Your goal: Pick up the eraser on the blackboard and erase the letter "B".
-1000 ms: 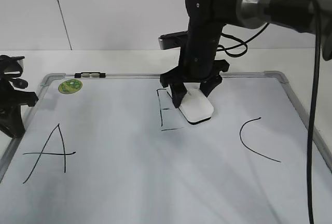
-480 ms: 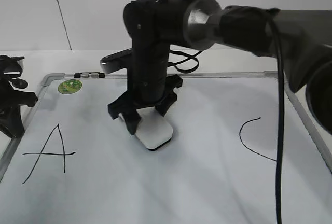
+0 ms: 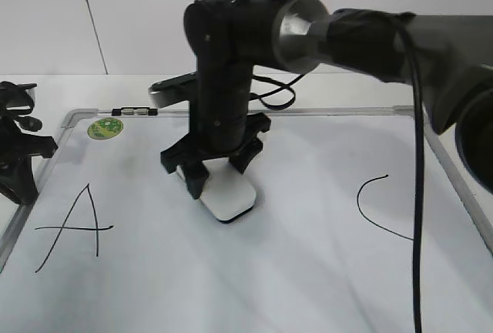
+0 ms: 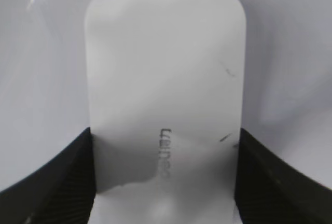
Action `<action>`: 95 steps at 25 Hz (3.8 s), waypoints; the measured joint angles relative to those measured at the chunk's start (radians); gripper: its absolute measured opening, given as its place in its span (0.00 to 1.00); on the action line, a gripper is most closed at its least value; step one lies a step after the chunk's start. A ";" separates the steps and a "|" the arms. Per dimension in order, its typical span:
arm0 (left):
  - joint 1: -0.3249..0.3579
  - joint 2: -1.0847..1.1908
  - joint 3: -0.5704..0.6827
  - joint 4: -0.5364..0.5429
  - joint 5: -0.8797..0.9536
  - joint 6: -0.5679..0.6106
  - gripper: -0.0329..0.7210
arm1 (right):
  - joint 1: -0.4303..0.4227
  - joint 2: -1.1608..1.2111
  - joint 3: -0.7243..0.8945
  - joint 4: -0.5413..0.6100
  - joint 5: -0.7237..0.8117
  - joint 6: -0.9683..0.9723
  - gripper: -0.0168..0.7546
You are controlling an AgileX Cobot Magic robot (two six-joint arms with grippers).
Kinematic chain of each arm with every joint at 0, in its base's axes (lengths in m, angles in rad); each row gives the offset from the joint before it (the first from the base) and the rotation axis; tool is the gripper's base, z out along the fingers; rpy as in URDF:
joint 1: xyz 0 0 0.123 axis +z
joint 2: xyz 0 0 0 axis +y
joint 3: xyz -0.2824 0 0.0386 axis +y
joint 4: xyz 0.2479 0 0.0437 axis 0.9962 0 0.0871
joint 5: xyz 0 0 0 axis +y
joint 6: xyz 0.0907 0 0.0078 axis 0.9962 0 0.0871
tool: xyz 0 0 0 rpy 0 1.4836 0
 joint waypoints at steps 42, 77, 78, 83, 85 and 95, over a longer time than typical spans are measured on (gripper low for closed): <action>0.000 0.000 0.000 -0.004 0.000 0.000 0.08 | 0.000 0.134 -0.264 0.051 0.023 -0.002 0.75; 0.000 0.002 -0.001 -0.014 -0.007 0.000 0.08 | -0.066 0.133 -0.268 0.078 0.026 0.005 0.75; 0.000 0.002 -0.001 -0.014 -0.007 0.000 0.08 | -0.068 0.133 -0.268 0.070 0.026 0.005 0.75; 0.000 0.002 -0.001 -0.014 -0.007 0.000 0.08 | -0.115 0.133 -0.268 -0.006 0.026 0.005 0.75; 0.000 0.002 -0.001 -0.014 -0.007 0.000 0.08 | -0.144 0.133 -0.268 -0.029 0.026 0.005 0.75; 0.000 0.002 -0.001 -0.012 -0.007 0.000 0.08 | -0.190 0.133 -0.268 -0.018 0.026 0.001 0.75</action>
